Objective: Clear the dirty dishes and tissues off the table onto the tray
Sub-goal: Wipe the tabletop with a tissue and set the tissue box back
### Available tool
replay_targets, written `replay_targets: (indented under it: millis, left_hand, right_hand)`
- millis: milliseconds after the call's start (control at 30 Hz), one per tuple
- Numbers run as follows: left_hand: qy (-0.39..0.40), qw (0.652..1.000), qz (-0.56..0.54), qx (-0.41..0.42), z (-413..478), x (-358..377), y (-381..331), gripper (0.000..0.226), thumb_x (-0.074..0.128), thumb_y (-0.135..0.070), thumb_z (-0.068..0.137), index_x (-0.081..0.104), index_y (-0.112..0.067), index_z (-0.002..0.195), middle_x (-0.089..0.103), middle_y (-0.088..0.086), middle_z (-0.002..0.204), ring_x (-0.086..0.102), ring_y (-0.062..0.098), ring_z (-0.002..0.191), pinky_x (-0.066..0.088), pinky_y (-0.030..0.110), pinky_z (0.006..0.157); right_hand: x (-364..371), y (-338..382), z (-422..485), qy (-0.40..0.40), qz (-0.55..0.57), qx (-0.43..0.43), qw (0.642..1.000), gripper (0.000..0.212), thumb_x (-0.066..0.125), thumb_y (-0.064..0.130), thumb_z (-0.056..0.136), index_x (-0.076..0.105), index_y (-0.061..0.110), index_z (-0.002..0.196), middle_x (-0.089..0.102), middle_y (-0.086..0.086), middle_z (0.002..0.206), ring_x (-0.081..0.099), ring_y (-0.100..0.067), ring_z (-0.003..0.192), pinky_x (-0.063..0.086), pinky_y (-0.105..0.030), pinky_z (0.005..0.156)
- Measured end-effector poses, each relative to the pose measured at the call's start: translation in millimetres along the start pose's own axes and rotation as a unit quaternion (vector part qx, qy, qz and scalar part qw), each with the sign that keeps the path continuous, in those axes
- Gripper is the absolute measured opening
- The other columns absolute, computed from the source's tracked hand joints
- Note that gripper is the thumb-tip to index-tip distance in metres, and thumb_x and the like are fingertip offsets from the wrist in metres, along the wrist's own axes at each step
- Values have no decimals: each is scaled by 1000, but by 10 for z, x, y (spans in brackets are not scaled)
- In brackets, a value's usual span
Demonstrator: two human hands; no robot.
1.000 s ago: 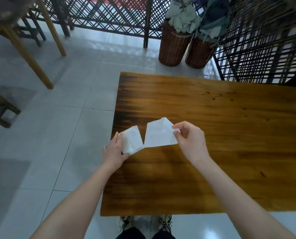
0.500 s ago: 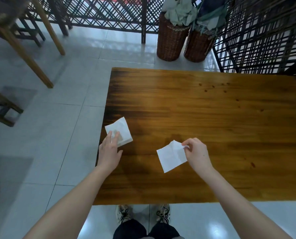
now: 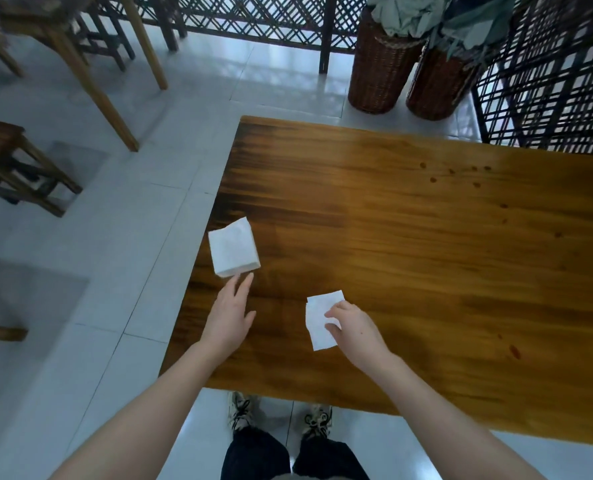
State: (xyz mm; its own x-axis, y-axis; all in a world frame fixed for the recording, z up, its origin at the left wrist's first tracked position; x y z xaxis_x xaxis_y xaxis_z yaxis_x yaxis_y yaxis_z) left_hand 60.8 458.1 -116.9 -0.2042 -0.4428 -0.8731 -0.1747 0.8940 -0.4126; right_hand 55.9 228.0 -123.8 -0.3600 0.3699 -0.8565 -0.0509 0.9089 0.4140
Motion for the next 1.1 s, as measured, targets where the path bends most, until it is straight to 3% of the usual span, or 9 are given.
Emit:
replay_targets:
  millis: [133,267,400,533,733,867,967,1100]
  left_hand:
    - [14,1000,0,-24,-38,122,-31,73,62,-28,91,20,-27,151,20,1,158,24,21,144,30,38,112]
    - [21,999,-4,-27,-47,205,-115,73,61,-28,92,19,-26,152,20,1,158,24,21,144,32,38,112]
    - [23,999,-9,-21,-28,228,-211,71,60,-27,93,20,-26,152,20,2,158,24,21,144,30,38,114]
    - [25,1000,-6,1,77,207,-316,69,59,-26,93,22,-24,152,22,2,158,24,21,144,29,38,114]
    - [57,998,-11,35,303,238,-483,65,57,-23,95,25,-25,151,23,0,158,24,19,144,30,37,113]
    - [68,997,5,33,462,218,-459,64,57,-25,95,26,-26,151,23,-1,158,25,20,144,28,37,114]
    - [76,997,1,28,553,212,-415,62,57,-25,95,28,-26,150,26,-3,157,28,19,143,28,37,114]
    - [77,996,14,30,637,221,-382,62,58,-26,94,29,-27,149,28,-4,156,29,17,142,28,35,114]
  right_hand:
    - [140,1,-50,4,-52,-95,994,39,59,18,92,52,22,131,38,0,149,34,-18,138,27,-28,111]
    - [284,54,-49,19,-85,-180,980,47,56,11,94,45,16,139,31,-5,153,24,-22,143,14,-27,113]
    - [372,-100,28,40,-78,-151,985,61,54,6,95,26,18,148,19,1,157,10,-14,145,18,-22,112]
    - [196,-257,266,33,-73,-117,990,66,52,-1,93,21,17,150,14,3,158,8,-10,145,23,-20,112]
    - [-142,-585,651,-7,-27,-6,1000,70,48,-12,90,25,17,149,17,4,157,13,-9,144,26,-19,109]
    - [-211,-613,717,-55,9,44,997,61,44,-11,91,35,15,145,28,0,154,21,-11,142,21,-19,109]
    - [-47,-277,672,-39,38,-8,998,61,44,-14,89,40,15,143,34,0,151,21,-12,142,14,-15,107]
    - [232,221,633,1,31,-82,996,72,47,-13,87,28,21,148,18,6,157,10,-13,145,27,-29,112]
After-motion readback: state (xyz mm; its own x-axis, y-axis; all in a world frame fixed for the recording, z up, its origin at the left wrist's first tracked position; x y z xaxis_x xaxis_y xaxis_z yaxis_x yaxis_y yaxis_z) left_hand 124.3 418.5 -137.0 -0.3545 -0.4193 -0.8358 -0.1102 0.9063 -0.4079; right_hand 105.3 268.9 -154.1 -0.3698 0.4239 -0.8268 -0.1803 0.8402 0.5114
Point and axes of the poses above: each hand's wrist, its own z-axis towards the middle knuckle, its own x-axis out of the palm, y = z × x, the point moved 10 cm from there along z, towards the middle knuckle
